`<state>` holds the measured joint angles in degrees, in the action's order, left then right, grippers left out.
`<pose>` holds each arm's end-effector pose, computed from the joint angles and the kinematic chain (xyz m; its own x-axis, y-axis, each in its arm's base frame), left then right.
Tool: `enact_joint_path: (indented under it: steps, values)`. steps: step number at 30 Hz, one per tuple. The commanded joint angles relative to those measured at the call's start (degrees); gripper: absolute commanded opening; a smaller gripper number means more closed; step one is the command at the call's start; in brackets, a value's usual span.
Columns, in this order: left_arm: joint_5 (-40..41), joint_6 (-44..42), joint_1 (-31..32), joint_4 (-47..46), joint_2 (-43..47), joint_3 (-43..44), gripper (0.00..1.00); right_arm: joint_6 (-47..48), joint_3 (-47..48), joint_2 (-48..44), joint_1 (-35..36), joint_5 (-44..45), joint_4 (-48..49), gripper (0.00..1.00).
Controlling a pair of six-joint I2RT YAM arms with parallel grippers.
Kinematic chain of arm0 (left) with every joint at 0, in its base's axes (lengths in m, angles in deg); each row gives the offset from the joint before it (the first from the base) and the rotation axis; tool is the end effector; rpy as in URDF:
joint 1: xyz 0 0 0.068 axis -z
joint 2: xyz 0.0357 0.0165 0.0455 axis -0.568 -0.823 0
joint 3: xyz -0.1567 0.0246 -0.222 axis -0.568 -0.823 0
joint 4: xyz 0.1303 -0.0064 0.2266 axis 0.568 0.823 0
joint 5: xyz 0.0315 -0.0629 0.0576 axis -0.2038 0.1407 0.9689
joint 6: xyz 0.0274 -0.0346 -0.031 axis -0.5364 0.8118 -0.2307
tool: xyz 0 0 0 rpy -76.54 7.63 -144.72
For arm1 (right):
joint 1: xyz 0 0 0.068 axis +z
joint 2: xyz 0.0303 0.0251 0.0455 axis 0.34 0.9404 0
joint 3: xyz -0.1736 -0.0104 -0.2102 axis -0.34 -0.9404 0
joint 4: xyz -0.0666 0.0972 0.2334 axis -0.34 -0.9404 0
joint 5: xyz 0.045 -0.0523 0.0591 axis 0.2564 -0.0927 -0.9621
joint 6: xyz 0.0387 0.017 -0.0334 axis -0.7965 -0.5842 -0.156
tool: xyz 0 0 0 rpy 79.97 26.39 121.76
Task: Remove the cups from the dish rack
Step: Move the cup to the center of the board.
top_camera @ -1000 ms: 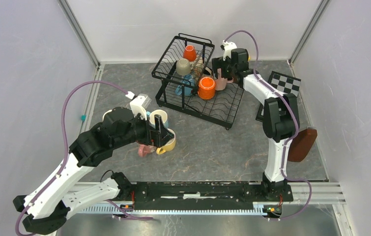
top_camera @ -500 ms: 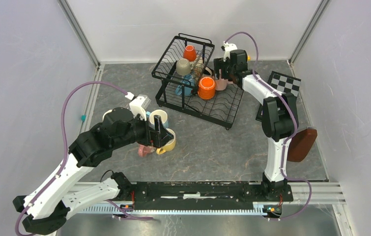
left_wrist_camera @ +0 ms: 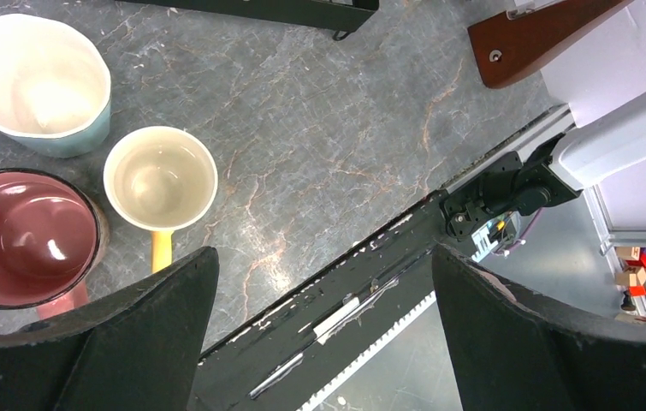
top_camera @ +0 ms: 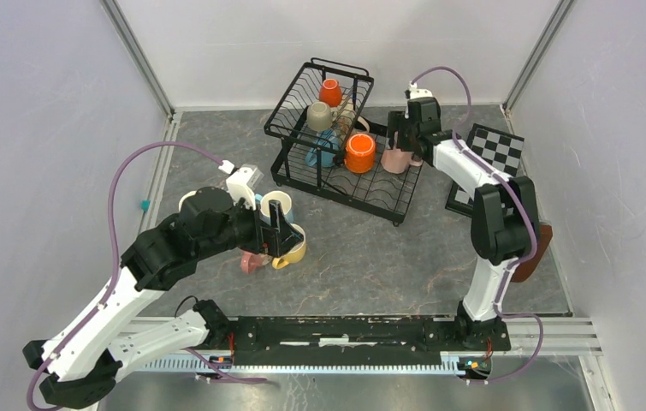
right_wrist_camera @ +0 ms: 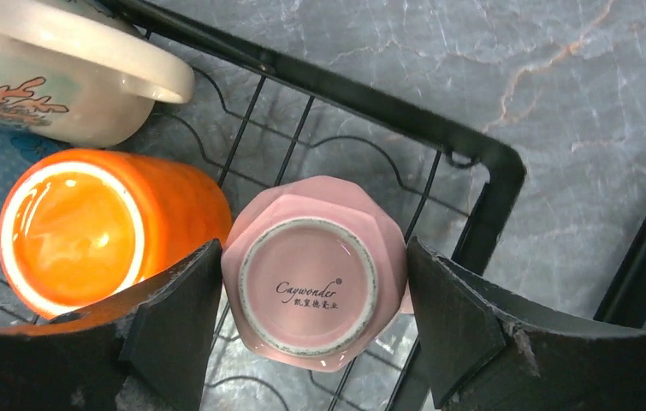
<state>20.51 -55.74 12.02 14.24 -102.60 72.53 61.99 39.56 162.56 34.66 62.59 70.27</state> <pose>0.0951 -0.1014 0.3873 -0.6783 -0.0475 -0.7332 0.4450 0.7675 -0.4614 0.4310 0.1089 0.2495 -0.6002 0.0958 -0.7941 -0.0036 0.9925 0.1224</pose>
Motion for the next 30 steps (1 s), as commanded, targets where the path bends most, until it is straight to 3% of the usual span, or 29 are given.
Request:
enact_joint_path:
  steps: [1, 7, 13, 19, 22, 30]
  values:
    - [-1.9, 2.4, 0.1, -3.1, 0.1, -0.6, 1.00, -5.8, -4.6, -6.4, 0.8, 4.1, -0.2, 0.66]
    - [-2.1, 2.6, 0.2, -3.6, 0.2, -1.4, 1.00, -8.9, -13.0, -11.6, 2.4, 4.4, 4.6, 0.68]
    - [-2.4, 2.6, 0.1, -3.7, 0.4, -1.8, 1.00, -8.9, -12.3, -11.0, 3.9, 5.3, 3.8, 0.76]
    - [-2.6, 2.7, 0.1, -4.5, 0.2, -2.1, 1.00, -7.8, -11.5, -9.8, 5.8, 6.2, 3.1, 0.93]
    - [-2.5, 2.6, 0.1, -4.5, 0.4, -2.4, 1.00, -6.1, -11.6, -9.8, 5.9, 6.0, 2.8, 0.98]
    - [-2.7, 2.4, 0.1, -4.5, -0.1, -2.4, 1.00, 6.3, -9.5, -8.8, 5.9, 1.2, 1.4, 0.98]
